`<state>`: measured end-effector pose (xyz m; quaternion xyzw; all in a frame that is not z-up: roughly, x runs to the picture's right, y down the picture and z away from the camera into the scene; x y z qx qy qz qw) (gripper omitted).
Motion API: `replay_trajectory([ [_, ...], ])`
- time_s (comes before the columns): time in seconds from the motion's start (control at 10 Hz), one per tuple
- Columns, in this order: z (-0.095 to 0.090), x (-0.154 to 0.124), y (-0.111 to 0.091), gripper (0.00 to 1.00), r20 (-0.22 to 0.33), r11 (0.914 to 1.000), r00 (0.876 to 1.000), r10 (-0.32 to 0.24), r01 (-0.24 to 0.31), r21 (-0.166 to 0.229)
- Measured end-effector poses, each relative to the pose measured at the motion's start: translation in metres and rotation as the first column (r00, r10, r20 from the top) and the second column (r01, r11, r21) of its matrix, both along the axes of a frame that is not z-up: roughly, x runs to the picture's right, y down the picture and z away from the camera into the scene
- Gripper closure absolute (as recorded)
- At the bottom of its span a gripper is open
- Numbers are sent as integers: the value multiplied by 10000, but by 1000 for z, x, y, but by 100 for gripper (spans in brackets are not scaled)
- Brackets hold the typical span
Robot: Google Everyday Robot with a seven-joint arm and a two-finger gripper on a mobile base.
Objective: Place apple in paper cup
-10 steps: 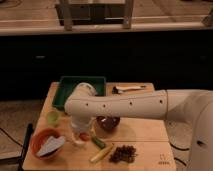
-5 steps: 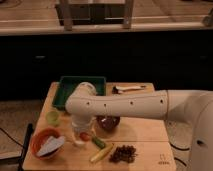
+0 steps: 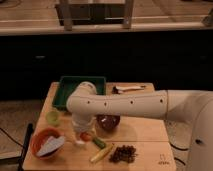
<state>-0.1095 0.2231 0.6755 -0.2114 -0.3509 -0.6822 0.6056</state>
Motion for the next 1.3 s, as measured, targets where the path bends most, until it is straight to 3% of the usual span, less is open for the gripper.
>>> replay_trajectory([
  [1.3, 5, 5, 2, 100, -87, 9991, 9999, -54, 51, -424],
])
